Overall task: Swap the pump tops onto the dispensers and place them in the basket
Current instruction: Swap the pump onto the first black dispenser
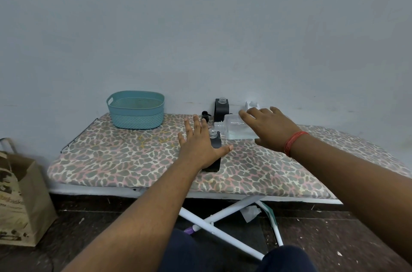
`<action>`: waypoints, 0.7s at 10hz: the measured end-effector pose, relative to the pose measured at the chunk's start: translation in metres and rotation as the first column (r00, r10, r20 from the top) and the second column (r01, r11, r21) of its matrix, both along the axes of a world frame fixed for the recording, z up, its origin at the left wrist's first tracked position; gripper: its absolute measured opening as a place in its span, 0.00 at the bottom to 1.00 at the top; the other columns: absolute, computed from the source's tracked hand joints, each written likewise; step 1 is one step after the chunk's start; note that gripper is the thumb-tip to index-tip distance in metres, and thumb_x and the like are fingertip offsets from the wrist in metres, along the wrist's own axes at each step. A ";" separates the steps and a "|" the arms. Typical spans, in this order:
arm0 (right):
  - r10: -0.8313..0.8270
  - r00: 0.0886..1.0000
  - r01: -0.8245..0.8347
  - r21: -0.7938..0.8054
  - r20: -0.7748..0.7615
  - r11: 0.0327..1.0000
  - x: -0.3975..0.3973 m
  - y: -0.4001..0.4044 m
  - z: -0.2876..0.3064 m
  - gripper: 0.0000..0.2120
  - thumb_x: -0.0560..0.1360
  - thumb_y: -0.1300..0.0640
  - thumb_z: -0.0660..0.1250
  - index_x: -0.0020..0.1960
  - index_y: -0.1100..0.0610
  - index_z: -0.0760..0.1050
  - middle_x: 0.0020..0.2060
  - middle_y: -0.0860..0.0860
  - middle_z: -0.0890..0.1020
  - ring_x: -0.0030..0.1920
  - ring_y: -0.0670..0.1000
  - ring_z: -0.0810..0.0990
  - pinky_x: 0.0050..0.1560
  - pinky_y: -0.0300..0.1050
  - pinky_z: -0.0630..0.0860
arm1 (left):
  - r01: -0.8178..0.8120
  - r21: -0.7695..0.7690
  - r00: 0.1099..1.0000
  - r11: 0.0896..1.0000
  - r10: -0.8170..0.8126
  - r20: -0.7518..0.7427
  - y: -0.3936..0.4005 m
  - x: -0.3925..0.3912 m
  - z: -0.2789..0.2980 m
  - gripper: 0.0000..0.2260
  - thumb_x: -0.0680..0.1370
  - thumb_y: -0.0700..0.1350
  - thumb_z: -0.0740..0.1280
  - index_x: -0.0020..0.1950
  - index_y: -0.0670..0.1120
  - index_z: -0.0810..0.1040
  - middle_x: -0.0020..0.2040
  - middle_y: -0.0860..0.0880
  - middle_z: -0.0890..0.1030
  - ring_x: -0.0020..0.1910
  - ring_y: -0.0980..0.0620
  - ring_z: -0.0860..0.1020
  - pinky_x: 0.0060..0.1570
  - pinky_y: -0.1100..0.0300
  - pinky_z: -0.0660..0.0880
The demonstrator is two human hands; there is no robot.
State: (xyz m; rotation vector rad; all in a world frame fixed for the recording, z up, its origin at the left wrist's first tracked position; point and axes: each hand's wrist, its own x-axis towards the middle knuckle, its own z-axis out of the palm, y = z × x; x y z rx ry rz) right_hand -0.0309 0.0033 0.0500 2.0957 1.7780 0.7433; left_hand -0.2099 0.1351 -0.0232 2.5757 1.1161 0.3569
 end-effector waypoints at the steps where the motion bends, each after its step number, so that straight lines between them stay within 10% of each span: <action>1: 0.006 1.000 -0.006 0.003 0.006 1.000 0.000 0.000 0.000 0.42 0.71 0.50 0.75 0.75 0.52 0.53 0.68 0.53 0.71 0.60 0.58 0.76 0.63 0.59 0.73 | 0.000 0.002 1.000 1.000 0.000 0.000 0.000 0.000 0.000 0.57 0.70 0.79 0.60 0.83 0.47 0.36 0.82 0.46 0.31 0.79 0.42 0.29 0.77 0.33 0.41; 7: 0.026 0.994 -0.020 0.050 -0.109 0.999 0.000 0.000 -0.011 0.42 0.71 0.51 0.74 0.75 0.51 0.52 0.67 0.53 0.70 0.57 0.57 0.77 0.63 0.58 0.73 | 0.003 0.005 1.000 1.000 -0.003 0.006 0.001 -0.001 -0.001 0.57 0.70 0.78 0.60 0.83 0.47 0.37 0.82 0.46 0.31 0.79 0.42 0.29 0.76 0.34 0.41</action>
